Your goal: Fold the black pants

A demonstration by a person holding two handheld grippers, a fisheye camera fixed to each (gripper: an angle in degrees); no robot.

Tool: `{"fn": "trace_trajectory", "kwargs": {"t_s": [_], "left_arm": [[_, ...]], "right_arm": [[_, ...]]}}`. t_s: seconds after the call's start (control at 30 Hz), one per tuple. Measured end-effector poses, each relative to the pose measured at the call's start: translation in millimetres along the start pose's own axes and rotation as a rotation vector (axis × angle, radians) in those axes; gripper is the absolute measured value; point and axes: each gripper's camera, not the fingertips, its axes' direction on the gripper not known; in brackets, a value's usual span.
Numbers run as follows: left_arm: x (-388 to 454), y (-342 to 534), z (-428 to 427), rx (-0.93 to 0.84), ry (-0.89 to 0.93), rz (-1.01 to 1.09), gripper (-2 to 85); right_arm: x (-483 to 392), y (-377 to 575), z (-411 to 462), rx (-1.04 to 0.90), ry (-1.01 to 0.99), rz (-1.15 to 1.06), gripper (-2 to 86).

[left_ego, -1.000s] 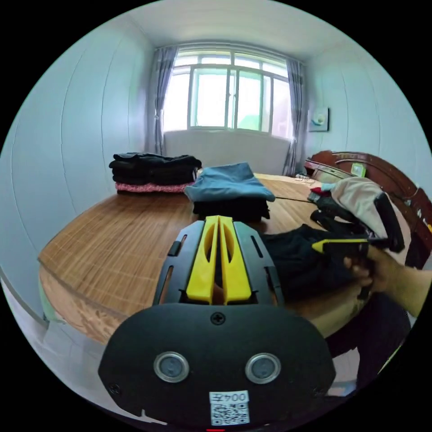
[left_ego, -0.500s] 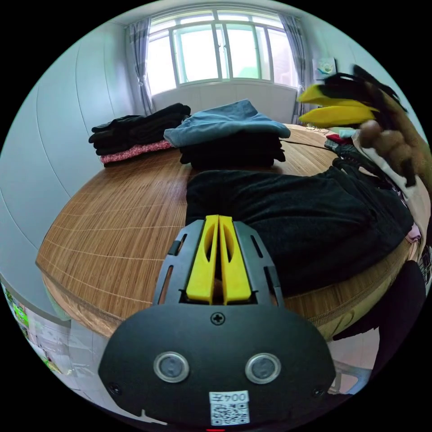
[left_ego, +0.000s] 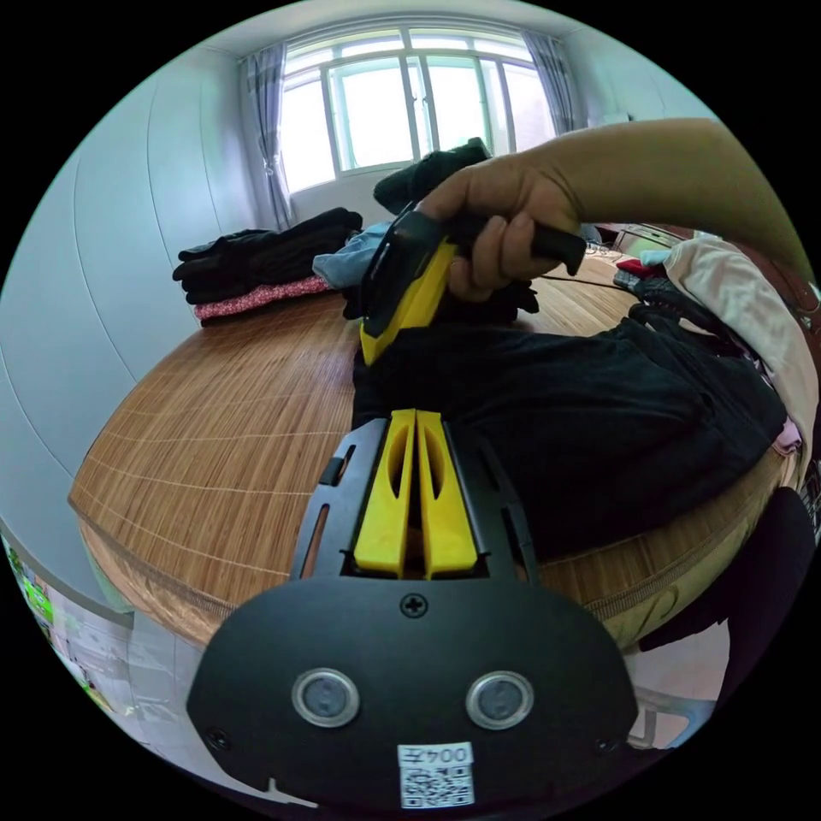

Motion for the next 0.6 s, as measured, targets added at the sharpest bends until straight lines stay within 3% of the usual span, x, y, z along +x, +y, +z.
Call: {"fn": "trace_trajectory", "kwargs": {"t_s": [0.3, 0.47, 0.53, 0.6], "left_arm": [[-10, -3, 12, -0.022, -0.033, 0.008, 0.1], [-17, -6, 16, -0.025, -0.034, 0.005, 0.1], [-20, -7, 17, -0.028, -0.035, 0.004, 0.1], [-22, -9, 18, -0.030, -0.037, 0.004, 0.2]], "right_arm": [[7, 30, 1, 0.241, -0.091, 0.085, 0.8], [-16, 135, -39, 0.678, 0.071, 0.049, -0.3], [-34, 187, -34, 0.819, 0.224, 0.056, -0.2], [-64, 260, -7, 1.037, 0.498, 0.080, 0.5]]}}
